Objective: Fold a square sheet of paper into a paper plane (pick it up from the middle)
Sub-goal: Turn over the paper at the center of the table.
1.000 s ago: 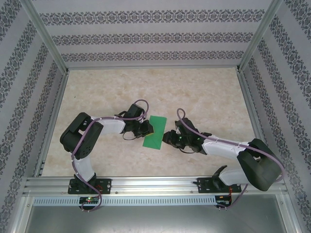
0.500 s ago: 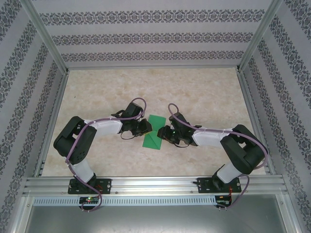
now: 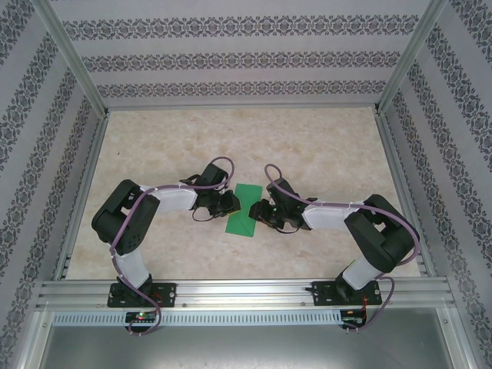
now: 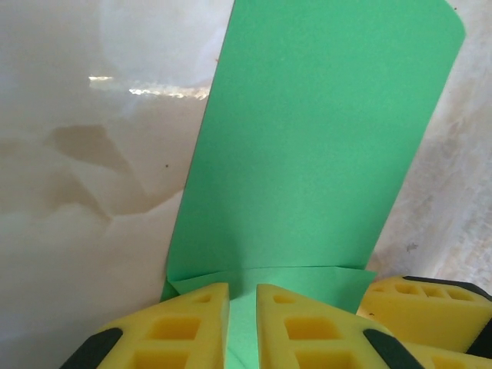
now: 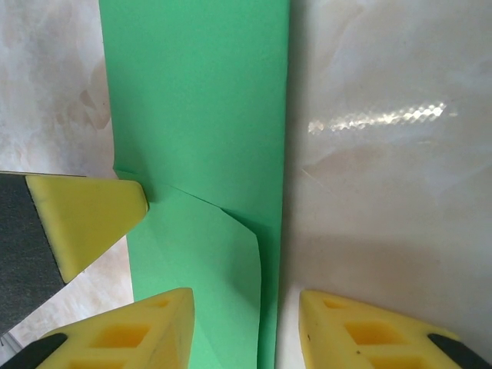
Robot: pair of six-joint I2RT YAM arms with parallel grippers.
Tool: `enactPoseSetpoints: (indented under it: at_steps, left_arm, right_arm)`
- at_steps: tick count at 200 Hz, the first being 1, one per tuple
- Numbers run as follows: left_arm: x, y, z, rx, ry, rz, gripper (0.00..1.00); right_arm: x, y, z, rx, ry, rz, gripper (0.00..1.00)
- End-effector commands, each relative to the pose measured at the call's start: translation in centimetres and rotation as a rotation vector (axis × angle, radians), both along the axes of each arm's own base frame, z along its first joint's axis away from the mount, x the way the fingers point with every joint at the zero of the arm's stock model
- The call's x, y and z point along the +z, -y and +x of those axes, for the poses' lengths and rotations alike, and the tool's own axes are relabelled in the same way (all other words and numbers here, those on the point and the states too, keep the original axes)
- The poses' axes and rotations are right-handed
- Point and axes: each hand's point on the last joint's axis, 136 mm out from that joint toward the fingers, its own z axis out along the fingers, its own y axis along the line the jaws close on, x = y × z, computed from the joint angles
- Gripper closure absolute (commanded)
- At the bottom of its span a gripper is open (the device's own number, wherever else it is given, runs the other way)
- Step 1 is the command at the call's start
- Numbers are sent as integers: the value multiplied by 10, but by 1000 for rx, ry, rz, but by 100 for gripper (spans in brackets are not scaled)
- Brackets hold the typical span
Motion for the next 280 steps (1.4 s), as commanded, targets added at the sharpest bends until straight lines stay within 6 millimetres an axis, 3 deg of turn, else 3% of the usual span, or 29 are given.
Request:
enactPoseSetpoints:
  at_steps: [1,113,280]
  left_arm:
    - [-5,-2,0,-18,2,34,82]
    - [-2,-1,-2,-19,-3,20,83]
    - [1,0,-2,-15,-7,10,82]
  right_arm:
    - [8,-17,14,-2,43,67,60]
    - [9,-21,14,-13,43,105,68]
    - [15,-22,17,-20,99,200,67]
